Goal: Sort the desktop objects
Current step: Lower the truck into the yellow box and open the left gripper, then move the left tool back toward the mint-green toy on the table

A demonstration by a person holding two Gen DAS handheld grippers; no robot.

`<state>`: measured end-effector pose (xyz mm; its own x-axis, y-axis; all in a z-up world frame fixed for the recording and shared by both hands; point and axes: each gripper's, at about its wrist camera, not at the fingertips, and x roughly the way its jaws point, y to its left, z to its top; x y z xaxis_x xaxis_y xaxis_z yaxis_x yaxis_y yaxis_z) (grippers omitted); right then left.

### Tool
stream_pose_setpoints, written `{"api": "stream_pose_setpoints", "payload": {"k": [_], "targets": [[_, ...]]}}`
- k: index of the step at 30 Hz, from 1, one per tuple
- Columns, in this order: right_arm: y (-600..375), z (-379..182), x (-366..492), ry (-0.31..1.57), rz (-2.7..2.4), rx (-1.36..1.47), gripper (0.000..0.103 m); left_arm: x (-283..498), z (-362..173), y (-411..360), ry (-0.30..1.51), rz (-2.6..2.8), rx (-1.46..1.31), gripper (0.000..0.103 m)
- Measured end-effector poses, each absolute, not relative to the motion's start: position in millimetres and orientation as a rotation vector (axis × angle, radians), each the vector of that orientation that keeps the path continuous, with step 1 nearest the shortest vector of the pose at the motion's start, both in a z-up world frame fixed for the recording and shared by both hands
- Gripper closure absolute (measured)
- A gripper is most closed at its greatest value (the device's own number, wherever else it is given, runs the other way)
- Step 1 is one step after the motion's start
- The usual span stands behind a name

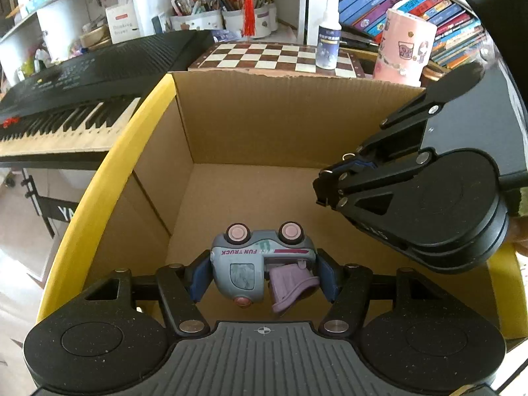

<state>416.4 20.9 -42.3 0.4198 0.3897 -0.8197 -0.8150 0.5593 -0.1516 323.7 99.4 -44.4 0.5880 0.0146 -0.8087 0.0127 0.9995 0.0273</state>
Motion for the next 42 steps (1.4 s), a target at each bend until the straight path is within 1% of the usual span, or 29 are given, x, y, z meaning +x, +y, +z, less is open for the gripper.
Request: {"api": "stream_pose_setpoints", "payload": {"k": [8,11,14,20,23,26,32,36,42], "targets": [[26.2,-45.2,415.6,0.853,0.818,-0.629,0.101,323.6,-44.6,97.0,0.936,0.001,0.061,0.037],[23.3,-42.4,417.2,0.846,0.808,-0.592,0.098,321.9,-41.6,95.7,0.919,0.007,0.070,0.032],[17.4,-37.0,415.4,0.826,0.787,-0.558,0.089,318.2,-35.2,94.5,0.899,0.010,0.080,0.031],[-3.2,-11.1,401.5,0.778,0.742,-0.438,0.089,302.4,-17.1,94.9,0.843,0.007,0.062,0.031],[-16.8,8.4,383.0,0.737,0.715,-0.379,0.088,289.2,-5.5,94.6,0.802,0.001,0.056,0.030],[-29.0,24.6,364.2,0.692,0.685,-0.328,0.081,271.8,5.9,96.3,0.757,0.003,0.046,0.027],[-60.5,49.8,315.8,0.611,0.579,-0.209,0.078,229.4,19.5,106.5,0.685,-0.001,-0.015,0.025],[-79.0,53.3,279.5,0.576,0.482,-0.141,0.077,200.7,25.6,111.8,0.647,0.000,-0.035,0.025],[-97.9,42.0,230.4,0.549,0.327,-0.040,0.077,160.6,26.7,119.4,0.606,0.029,-0.050,0.025]]}}
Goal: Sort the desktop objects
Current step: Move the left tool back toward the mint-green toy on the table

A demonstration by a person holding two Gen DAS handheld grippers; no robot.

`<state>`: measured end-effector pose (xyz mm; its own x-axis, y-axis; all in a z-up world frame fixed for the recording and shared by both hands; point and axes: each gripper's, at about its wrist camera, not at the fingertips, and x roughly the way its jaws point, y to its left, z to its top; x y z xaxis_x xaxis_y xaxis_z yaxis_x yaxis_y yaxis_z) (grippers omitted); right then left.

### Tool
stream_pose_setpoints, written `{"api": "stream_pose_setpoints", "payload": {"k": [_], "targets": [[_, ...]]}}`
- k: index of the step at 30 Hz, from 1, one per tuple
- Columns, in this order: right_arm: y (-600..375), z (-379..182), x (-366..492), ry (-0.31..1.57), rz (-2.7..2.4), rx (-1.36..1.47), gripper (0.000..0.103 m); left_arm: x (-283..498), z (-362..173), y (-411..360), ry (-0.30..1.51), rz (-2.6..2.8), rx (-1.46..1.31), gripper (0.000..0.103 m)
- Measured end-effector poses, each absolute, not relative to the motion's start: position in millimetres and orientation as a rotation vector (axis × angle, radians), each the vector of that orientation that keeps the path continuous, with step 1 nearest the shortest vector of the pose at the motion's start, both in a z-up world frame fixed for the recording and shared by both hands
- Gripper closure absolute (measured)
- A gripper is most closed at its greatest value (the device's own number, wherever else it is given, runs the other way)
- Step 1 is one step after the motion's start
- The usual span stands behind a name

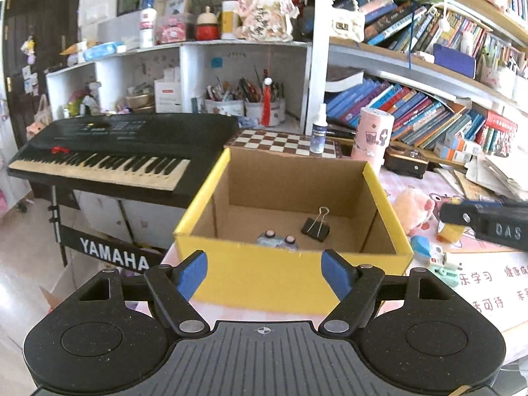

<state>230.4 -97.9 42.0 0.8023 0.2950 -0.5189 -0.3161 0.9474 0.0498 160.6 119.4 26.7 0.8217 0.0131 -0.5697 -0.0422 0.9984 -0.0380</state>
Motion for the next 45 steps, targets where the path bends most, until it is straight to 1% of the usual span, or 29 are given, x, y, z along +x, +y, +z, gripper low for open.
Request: {"api": "stream_pose_setpoints", "payload": {"k": [4,6,8,10,22,33,40,45], "targets": [[-104.5,30.0,194.7,0.555,0.242,-0.006,0.077,132.2,24.2,127.5,0.586,0.038,-0.070,0.025],[-107.1,23.5,178.5,0.569,0.212,0.013,0.074,115.7,21.3,130.3,0.557,0.041,-0.077,0.025],[-108.3,17.3,161.0,0.578,0.194,0.019,0.074,101.3,17.2,131.7,0.555,0.045,-0.076,0.025],[-107.6,11.2,143.2,0.587,0.187,0.013,0.074,91.6,13.9,131.9,0.578,0.036,-0.075,0.025],[-92.6,-18.0,64.3,0.630,0.203,-0.060,0.061,38.8,-11.1,107.8,0.684,0.057,-0.037,0.024],[-124.9,-22.1,28.1,0.646,0.094,-0.041,0.055,28.5,-16.3,71.0,0.703,-0.096,-0.008,0.024],[-154.3,-26.3,23.2,0.661,0.006,0.018,0.054,32.4,-12.9,34.1,0.660,-0.215,0.076,0.024],[-174.7,-29.8,30.2,0.666,-0.022,0.044,0.054,48.0,-14.7,9.8,0.675,-0.266,0.092,0.024]]}}
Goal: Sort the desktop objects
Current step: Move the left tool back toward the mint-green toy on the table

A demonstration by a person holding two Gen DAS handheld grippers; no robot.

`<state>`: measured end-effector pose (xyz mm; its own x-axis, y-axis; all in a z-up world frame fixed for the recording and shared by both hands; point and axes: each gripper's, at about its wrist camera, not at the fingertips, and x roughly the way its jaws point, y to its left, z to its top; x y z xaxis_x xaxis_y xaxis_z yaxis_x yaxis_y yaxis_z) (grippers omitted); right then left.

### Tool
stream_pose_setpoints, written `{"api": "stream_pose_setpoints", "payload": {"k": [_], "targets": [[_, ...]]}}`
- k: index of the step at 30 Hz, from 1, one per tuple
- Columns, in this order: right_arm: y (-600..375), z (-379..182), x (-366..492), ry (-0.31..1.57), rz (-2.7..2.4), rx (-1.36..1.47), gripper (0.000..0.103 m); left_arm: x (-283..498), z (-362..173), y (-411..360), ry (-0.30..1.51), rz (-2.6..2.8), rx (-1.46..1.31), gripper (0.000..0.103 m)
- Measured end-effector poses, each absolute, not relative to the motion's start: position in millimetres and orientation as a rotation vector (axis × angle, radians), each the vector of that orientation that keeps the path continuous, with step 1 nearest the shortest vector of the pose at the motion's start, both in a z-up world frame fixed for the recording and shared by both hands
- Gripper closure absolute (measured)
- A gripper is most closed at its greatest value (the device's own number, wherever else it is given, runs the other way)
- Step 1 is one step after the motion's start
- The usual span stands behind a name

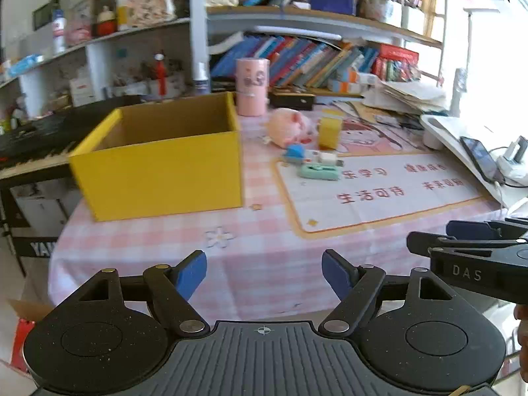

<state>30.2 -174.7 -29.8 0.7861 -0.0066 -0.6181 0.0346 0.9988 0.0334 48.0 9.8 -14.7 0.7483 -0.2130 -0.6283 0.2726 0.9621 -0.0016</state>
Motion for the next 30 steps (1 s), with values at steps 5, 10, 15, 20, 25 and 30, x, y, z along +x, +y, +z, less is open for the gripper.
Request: {"api": "stream_pose_setpoints", "payload": {"k": [5,10,15,20,25,30], "targets": [[-201.5,-30.1,47.9,0.675,-0.046,0.055,0.053,69.9,-15.8,-23.8,0.694,-0.297,0.126,0.023],[-231.9,-30.1,73.2,0.689,-0.062,0.060,0.053,96.6,-21.4,-54.8,0.717,-0.308,0.125,0.023],[-262.5,-30.7,103.0,0.696,-0.055,0.052,0.053,126.3,-29.0,-80.8,0.739,-0.298,0.098,0.023],[-291.0,-31.0,138.4,0.696,-0.023,0.050,0.052,157.3,-37.5,-106.1,0.736,-0.251,0.079,0.023],[-308.1,-32.4,170.3,0.710,0.038,0.033,0.052,186.9,-45.4,-123.6,0.743,-0.222,0.064,0.023],[-321.4,-34.2,197.9,0.718,0.074,0.040,0.051,220.8,-58.5,-137.9,0.748,-0.201,0.078,0.019]]}}
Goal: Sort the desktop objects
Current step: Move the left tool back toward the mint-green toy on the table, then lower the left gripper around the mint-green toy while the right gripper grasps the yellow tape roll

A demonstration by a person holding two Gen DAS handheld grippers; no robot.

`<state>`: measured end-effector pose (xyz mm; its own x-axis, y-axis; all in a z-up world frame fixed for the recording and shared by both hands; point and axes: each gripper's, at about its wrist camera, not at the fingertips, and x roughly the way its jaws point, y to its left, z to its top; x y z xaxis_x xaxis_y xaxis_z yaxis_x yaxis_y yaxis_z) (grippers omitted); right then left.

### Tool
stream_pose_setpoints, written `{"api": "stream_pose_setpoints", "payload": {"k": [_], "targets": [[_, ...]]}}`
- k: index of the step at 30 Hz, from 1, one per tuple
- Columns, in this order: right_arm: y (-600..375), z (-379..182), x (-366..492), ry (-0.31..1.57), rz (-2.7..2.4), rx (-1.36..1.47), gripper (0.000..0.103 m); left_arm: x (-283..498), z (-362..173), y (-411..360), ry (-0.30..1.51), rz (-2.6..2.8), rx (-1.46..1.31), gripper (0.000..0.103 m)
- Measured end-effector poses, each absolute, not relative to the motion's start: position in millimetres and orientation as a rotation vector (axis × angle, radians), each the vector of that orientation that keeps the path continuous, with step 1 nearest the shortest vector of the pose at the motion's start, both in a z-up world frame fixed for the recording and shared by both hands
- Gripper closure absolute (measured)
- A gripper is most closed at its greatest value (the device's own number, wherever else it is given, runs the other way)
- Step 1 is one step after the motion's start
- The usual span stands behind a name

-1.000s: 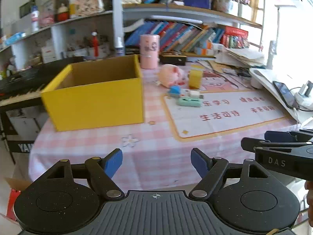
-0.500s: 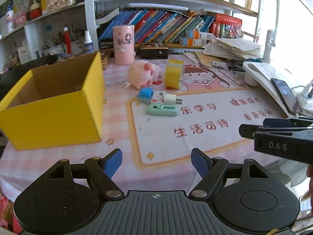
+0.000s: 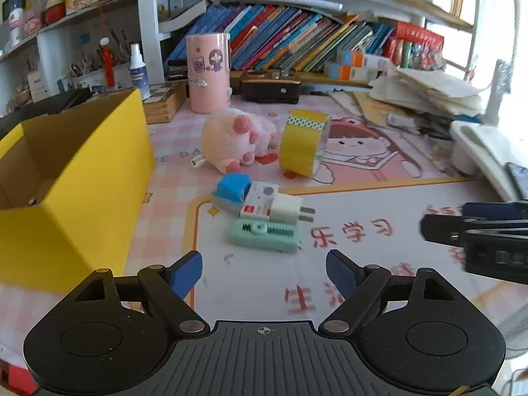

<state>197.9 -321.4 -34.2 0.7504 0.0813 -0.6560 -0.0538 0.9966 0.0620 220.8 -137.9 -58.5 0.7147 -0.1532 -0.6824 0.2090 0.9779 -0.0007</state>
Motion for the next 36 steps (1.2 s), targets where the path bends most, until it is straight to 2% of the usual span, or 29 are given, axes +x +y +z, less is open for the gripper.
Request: {"api": "stream_pose_setpoints", "payload": {"k": [10,15,20,21,23,24,30,36], "targets": [[-334.3,-39.9,234.4,0.735,0.135,0.036,0.048,271.6,-86.2,-153.7,0.780,-0.225,0.139,0.019],[-339.5,-41.2,251.3,0.737,0.156,0.036,0.031,283.7,-96.8,-149.3,0.808,-0.242,0.111,0.020],[-344.0,-41.0,268.4,0.718,0.174,0.061,0.020,285.5,-100.3,-151.0,0.808,-0.251,0.124,0.021],[-344.3,-41.3,272.6,0.713,0.181,0.065,0.018,285.6,-100.1,-150.5,0.808,-0.248,0.121,0.022],[-343.8,-42.5,281.5,0.698,0.204,0.064,0.012,285.9,-98.3,-148.5,0.808,-0.238,0.118,0.033],[-343.1,-43.5,285.9,0.691,0.221,0.059,0.009,286.3,-96.8,-147.3,0.815,-0.232,0.114,0.033],[-338.3,-55.1,324.5,0.651,0.363,-0.006,0.002,273.2,-78.6,-130.3,0.806,-0.206,0.039,0.033],[-329.1,-73.6,375.4,0.651,0.434,-0.111,0.000,255.7,-63.1,-119.3,0.798,-0.205,0.028,0.033]]}}
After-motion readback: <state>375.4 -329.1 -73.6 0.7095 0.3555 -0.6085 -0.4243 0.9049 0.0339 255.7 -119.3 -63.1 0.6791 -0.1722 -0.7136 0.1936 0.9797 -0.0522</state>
